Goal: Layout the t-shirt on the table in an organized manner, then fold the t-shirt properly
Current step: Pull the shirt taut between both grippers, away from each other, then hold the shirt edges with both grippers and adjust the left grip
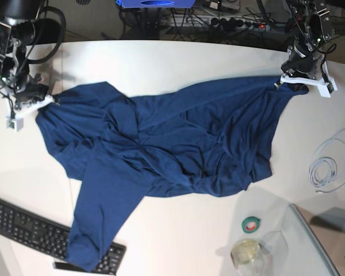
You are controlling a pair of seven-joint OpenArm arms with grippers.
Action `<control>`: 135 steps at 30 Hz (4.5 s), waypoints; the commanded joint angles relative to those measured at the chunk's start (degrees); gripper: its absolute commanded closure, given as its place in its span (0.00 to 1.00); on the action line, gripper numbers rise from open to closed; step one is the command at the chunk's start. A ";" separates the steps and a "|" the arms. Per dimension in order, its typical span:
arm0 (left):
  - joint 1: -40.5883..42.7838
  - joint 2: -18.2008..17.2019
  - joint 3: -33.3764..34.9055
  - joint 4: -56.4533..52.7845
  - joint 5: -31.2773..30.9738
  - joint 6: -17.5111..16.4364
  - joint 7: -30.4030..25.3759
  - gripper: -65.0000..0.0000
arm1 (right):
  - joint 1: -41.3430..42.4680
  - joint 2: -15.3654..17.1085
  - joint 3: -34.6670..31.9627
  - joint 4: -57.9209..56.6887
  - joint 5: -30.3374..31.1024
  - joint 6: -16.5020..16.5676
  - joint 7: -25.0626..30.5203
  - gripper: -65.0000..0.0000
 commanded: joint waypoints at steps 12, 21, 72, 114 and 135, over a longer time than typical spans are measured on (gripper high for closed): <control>-3.20 -1.79 -1.95 1.01 -0.09 0.04 -1.33 1.00 | 0.61 3.21 11.11 14.51 0.23 0.05 -12.94 1.00; -3.64 -1.17 -7.05 -0.66 0.17 -6.90 -0.89 1.00 | 1.84 5.15 7.77 5.02 0.23 0.05 -12.58 1.00; -1.44 1.37 -7.49 -5.15 0.17 -6.90 -1.16 1.00 | -12.57 -10.59 3.72 12.93 0.94 4.98 -10.12 0.30; 1.02 1.64 -7.40 -7.61 -0.09 -6.90 -0.89 1.00 | -16.70 -10.24 4.34 23.21 0.94 4.98 -15.05 1.00; 2.78 3.75 -8.54 -7.08 -0.44 -6.90 -0.81 0.46 | -16.70 -10.15 4.16 23.13 0.94 4.98 -15.05 1.00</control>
